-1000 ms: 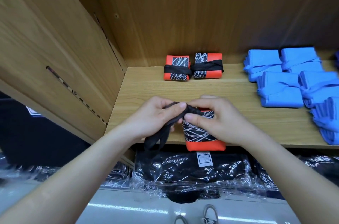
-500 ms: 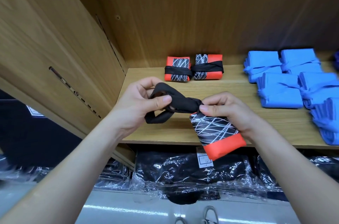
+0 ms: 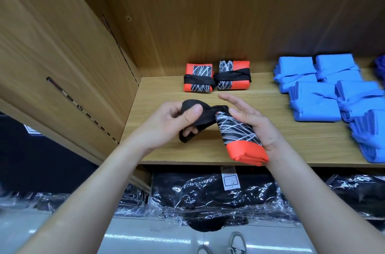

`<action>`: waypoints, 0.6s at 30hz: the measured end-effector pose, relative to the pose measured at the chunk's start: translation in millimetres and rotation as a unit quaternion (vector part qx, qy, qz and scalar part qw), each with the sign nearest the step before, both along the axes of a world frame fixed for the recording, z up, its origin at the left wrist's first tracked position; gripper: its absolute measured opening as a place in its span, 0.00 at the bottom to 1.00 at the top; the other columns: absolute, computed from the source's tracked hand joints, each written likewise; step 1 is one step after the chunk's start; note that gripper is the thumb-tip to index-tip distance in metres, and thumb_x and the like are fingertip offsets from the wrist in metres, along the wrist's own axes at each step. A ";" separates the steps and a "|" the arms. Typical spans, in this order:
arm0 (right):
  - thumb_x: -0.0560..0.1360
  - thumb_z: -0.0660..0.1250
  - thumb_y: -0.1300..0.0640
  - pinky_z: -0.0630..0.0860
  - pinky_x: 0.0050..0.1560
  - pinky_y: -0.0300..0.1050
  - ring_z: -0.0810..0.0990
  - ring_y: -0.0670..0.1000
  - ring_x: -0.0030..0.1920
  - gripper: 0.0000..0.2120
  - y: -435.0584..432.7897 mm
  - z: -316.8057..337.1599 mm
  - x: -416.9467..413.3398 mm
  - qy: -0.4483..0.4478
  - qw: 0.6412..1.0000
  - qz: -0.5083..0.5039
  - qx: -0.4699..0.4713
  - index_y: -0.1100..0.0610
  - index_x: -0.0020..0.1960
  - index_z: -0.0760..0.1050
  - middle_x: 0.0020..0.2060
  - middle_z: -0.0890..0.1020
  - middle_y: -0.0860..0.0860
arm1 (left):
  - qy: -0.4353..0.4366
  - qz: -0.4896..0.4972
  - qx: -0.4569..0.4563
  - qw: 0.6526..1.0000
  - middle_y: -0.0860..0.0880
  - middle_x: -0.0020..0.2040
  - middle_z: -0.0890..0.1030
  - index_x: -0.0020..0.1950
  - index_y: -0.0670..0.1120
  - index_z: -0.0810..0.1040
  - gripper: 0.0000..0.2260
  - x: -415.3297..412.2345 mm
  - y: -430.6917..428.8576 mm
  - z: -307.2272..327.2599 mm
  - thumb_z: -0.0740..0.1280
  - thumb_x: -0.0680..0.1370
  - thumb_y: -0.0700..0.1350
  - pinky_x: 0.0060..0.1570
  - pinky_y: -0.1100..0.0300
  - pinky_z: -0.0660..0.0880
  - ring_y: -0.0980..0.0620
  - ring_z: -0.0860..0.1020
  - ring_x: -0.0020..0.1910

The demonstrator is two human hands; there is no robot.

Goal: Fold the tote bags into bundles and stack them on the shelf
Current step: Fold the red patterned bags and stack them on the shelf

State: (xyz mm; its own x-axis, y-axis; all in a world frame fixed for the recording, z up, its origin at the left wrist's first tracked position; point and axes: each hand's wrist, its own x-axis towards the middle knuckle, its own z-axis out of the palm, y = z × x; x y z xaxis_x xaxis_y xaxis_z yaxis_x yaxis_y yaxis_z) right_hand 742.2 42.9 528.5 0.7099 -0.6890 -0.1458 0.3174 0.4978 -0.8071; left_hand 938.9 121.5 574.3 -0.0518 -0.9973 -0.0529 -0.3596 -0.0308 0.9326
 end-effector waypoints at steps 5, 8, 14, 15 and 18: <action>0.69 0.64 0.62 0.77 0.33 0.37 0.82 0.49 0.32 0.22 7.5 2.8 4.7 -0.015 0.997 -0.068 0.021 0.55 0.63 0.76 0.35 0.83 0.54 | 0.187 0.132 0.042 0.973 0.47 0.21 0.68 0.39 0.42 0.76 0.20 -18.6 -2.4 -13.5 0.54 0.84 0.50 0.37 0.57 0.69 0.46 0.73 0.29; 0.68 0.65 0.61 0.78 0.34 0.37 0.83 0.49 0.34 0.17 9.5 2.2 7.2 0.004 0.994 -0.105 0.034 0.58 0.57 0.79 0.38 0.85 0.55 | 0.300 0.199 0.077 0.930 0.47 0.23 0.68 0.54 0.45 0.74 0.09 -21.6 -5.9 -15.8 0.55 0.82 0.38 0.33 0.57 0.67 0.48 0.72 0.25; 0.67 0.68 0.60 0.78 0.33 0.39 0.83 0.51 0.33 0.12 10.9 -3.6 9.1 0.026 0.988 -0.141 0.051 0.64 0.48 0.79 0.36 0.84 0.56 | 0.388 0.182 0.086 0.900 0.47 0.32 0.69 0.46 0.46 0.78 0.11 -21.3 -1.2 -24.8 0.59 0.80 0.35 0.25 0.64 0.67 0.54 0.69 0.24; 0.66 0.69 0.60 0.79 0.34 0.40 0.83 0.51 0.32 0.13 10.4 -4.5 8.5 0.040 0.988 -0.144 0.045 0.64 0.49 0.79 0.35 0.84 0.56 | 0.413 0.173 0.087 0.890 0.47 0.33 0.70 0.47 0.45 0.80 0.09 -19.6 -0.1 -26.1 0.61 0.78 0.35 0.26 0.63 0.68 0.54 0.69 0.25; 0.65 0.70 0.60 0.80 0.35 0.41 0.82 0.51 0.31 0.12 8.3 -6.0 5.8 0.080 0.985 -0.154 0.015 0.63 0.47 0.80 0.34 0.84 0.56 | 0.418 0.120 0.095 0.895 0.45 0.38 0.76 0.56 0.47 0.81 0.18 -13.5 5.5 -26.9 0.71 0.69 0.31 0.38 0.55 0.76 0.52 0.75 0.33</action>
